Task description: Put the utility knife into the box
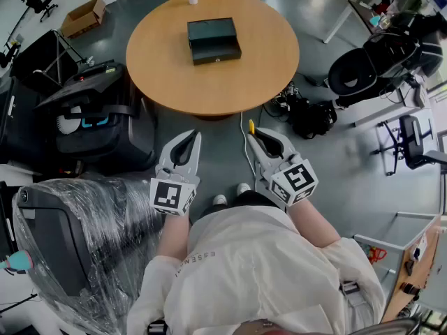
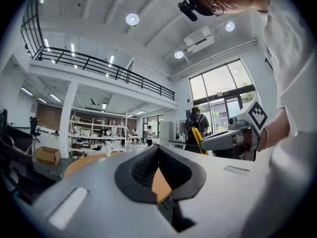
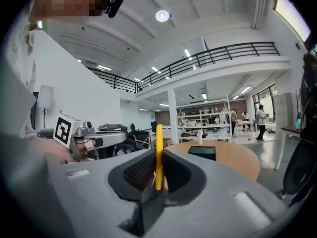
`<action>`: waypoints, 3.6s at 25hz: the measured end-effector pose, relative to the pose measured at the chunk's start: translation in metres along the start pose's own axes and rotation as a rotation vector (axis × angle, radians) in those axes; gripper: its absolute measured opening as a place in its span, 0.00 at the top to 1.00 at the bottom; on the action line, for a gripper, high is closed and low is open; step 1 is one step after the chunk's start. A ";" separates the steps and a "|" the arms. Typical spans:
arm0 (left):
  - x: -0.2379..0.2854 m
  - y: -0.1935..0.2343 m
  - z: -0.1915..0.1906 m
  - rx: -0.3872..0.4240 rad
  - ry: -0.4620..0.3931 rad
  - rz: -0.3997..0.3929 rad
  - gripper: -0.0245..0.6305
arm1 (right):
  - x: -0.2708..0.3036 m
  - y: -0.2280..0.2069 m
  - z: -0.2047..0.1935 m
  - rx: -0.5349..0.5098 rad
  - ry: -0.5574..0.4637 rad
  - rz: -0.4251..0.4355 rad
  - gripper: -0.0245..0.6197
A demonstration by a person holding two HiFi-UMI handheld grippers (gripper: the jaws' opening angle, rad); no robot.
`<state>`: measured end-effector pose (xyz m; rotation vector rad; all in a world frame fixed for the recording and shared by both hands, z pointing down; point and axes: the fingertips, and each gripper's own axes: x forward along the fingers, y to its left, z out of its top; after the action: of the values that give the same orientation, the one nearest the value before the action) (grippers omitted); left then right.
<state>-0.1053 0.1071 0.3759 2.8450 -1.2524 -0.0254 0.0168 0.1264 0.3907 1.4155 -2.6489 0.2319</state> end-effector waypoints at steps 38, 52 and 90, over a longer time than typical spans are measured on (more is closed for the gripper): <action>0.321 0.205 -0.026 -0.051 0.066 0.069 0.94 | 0.282 -0.286 0.059 0.060 -0.005 0.058 0.91; 0.366 0.251 -0.102 -0.172 0.189 0.003 0.94 | 0.404 -0.315 -0.117 0.124 0.569 0.036 0.90; 0.373 0.264 -0.042 -0.026 0.106 -0.008 0.94 | 0.381 -0.334 0.038 0.063 0.133 -0.001 0.98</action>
<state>-0.0464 -0.3449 0.4271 2.7886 -1.2103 0.1071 0.0827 -0.3737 0.4489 1.3679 -2.5544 0.3988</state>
